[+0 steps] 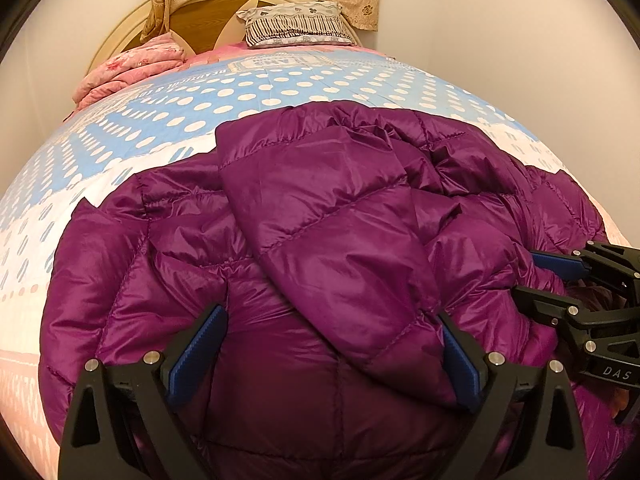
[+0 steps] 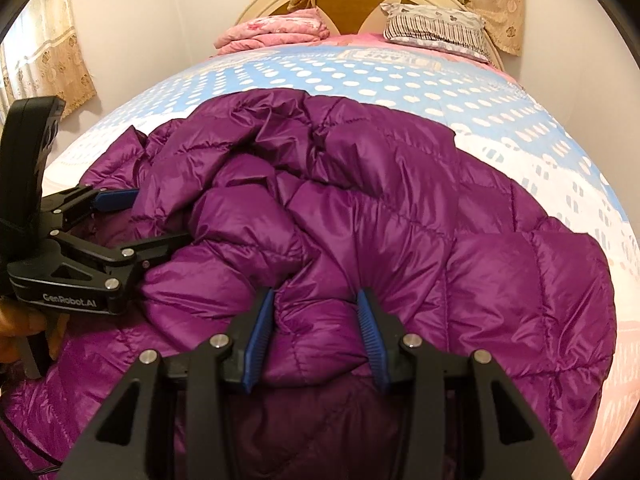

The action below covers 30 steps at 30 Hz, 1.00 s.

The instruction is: Fold large clothes

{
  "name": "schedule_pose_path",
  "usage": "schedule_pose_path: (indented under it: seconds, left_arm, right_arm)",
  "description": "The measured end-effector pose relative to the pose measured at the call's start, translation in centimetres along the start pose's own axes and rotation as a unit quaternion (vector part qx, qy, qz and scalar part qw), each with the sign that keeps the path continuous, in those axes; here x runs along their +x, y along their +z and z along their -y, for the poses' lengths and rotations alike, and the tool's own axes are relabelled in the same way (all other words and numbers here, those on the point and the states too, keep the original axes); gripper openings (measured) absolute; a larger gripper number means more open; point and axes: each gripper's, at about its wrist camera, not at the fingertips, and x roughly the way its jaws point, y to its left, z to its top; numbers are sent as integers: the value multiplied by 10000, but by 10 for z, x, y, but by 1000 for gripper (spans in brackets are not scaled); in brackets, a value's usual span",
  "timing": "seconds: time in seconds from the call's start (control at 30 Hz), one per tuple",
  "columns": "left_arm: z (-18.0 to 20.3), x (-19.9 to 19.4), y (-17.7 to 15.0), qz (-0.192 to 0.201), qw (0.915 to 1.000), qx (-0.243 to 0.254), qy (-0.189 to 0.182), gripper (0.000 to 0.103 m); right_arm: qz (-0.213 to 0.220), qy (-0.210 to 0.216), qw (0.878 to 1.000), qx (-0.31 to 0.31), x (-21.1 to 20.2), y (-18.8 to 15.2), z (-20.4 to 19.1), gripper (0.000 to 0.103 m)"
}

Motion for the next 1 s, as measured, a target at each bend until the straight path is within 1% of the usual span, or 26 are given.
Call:
schedule_pose_path:
  seconds: [0.6, 0.7, 0.73, 0.77, 0.8, 0.83, 0.9, 0.93, 0.97, 1.0]
  left_arm:
    - [0, 0, 0, -5, 10000, -10, 7, 98]
    - [-7, -8, 4, -94, 9997, -229, 6, 98]
    - [-11, -15, 8, -63, 9994, -354, -16, 98]
    - [-15, -26, 13, 80, 9988, -469, -120, 98]
    - [-21, -39, 21, 321, 9977, -565, -190, 98]
    - [-24, -47, 29, 490, 9968, -610, -156, 98]
    - [-32, -54, 49, 750, 9944, -742, 21, 98]
    - [-36, -51, 59, 785, 9935, -811, 123, 98]
    - [-38, -44, 68, 737, 9932, -856, 275, 98]
    - [-40, -33, 76, 630, 9929, -871, 513, 98]
  right_arm:
    - [27, -107, 9999, -6, 1, -1, -4, 46]
    - [-59, -91, 9999, -6, -7, 3, -7, 48]
    - [-29, -12, 10000, 31, -15, 7, -7, 47]
    - [66, 105, 9999, 99, -23, 11, -6, 47]
    - [201, 215, 9994, 166, -33, 17, -5, 47]
    - [379, 222, 9988, 239, -42, 28, -4, 47]
    - [625, 105, 9972, 394, -47, 47, 0, 48]
    - [658, 31, 9968, 455, -44, 56, 2, 48]
    - [599, -105, 9968, 522, -33, 66, 4, 48]
    - [475, -301, 9969, 558, -18, 75, 7, 48]
